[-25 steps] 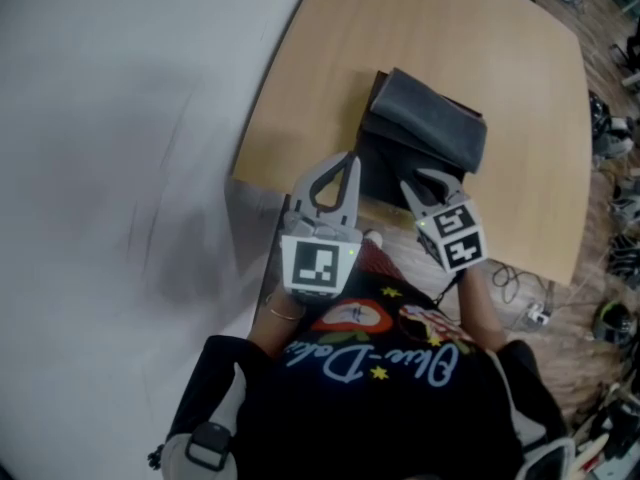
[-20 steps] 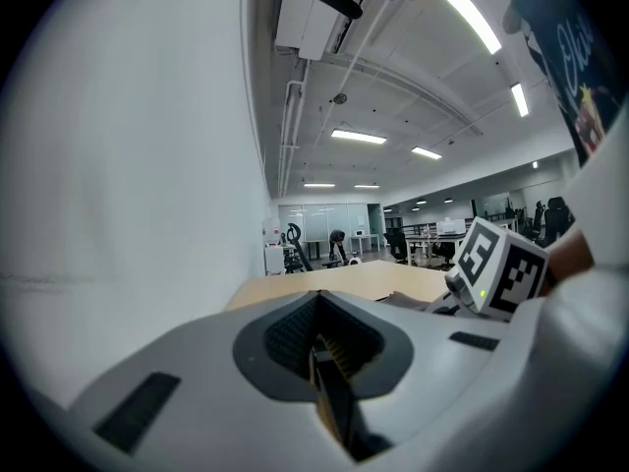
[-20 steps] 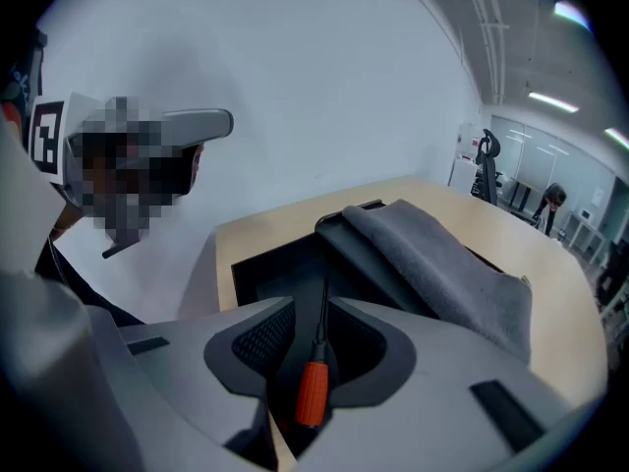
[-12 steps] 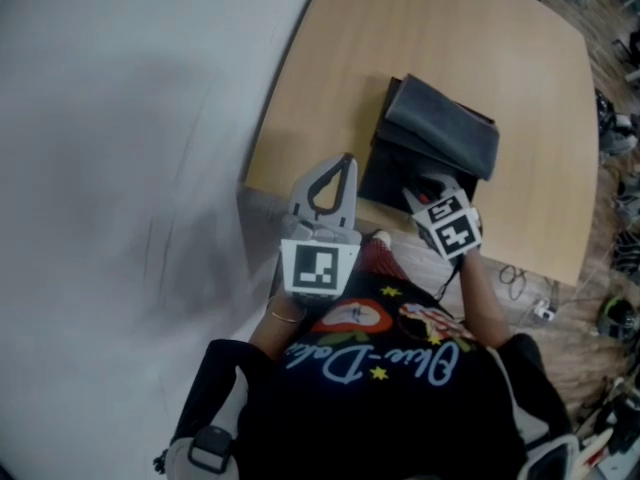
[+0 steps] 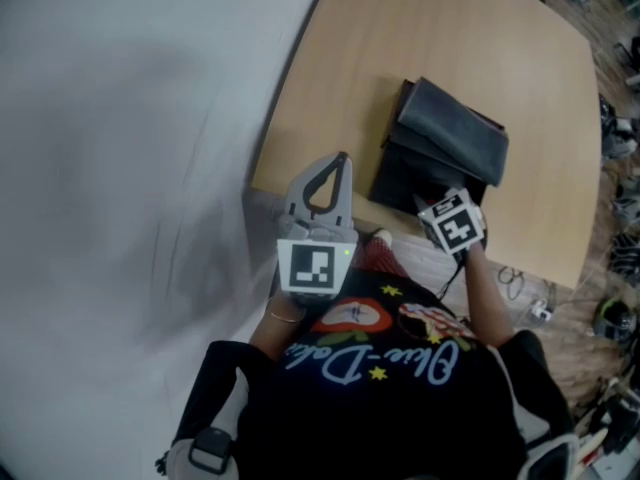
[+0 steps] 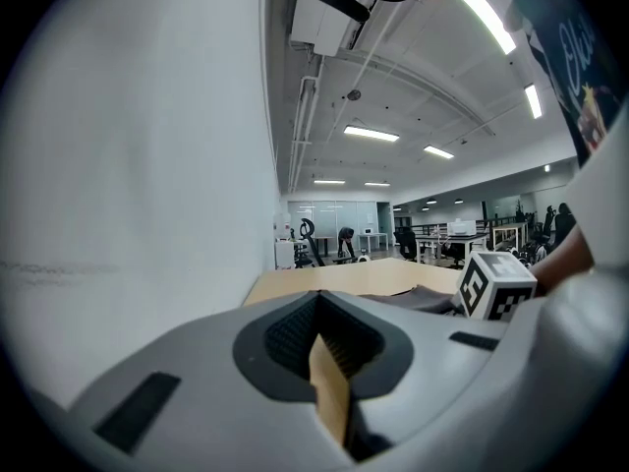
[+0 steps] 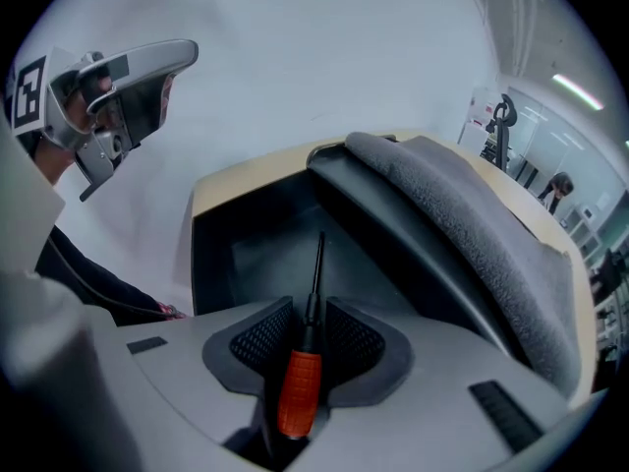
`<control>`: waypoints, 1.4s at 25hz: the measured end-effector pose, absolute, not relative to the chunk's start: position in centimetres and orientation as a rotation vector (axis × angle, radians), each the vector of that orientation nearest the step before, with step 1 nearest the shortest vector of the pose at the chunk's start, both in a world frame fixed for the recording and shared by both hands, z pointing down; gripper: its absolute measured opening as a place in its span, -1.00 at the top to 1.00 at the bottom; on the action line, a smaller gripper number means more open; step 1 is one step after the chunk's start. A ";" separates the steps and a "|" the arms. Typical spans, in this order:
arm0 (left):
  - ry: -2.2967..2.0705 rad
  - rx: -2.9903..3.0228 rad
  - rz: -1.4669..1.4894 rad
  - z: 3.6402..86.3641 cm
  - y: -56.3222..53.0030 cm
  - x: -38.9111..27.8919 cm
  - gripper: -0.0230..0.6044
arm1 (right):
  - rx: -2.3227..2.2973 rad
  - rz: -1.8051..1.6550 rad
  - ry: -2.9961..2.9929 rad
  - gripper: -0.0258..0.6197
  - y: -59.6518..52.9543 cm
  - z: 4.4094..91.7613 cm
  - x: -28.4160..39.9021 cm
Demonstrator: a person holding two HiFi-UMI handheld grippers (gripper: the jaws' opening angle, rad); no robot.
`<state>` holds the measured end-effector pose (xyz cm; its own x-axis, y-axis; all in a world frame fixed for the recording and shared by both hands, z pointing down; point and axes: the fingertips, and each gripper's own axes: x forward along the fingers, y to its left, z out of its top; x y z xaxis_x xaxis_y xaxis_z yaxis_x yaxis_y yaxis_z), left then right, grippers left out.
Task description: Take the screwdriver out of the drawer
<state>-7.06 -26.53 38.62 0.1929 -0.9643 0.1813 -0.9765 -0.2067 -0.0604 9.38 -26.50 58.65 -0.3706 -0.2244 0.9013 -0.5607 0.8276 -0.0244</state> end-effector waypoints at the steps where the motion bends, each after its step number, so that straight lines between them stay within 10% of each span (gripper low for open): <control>1: -1.935 2.375 0.277 38.6 -26.6 -7.2 0.93 | 0.580 0.406 -1.948 0.61 -26.5 58.9 9.4; 35: -1.890 2.465 0.295 37.5 -27.6 -6.2 0.93 | 0.762 0.474 -2.039 0.77 -26.6 56.3 9.6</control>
<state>-6.23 -27.57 37.47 0.2483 -0.9550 0.1623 -0.9590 -0.2660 -0.0978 9.60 -26.57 56.27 -0.4223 -0.3357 0.8420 -0.6728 0.7386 -0.0429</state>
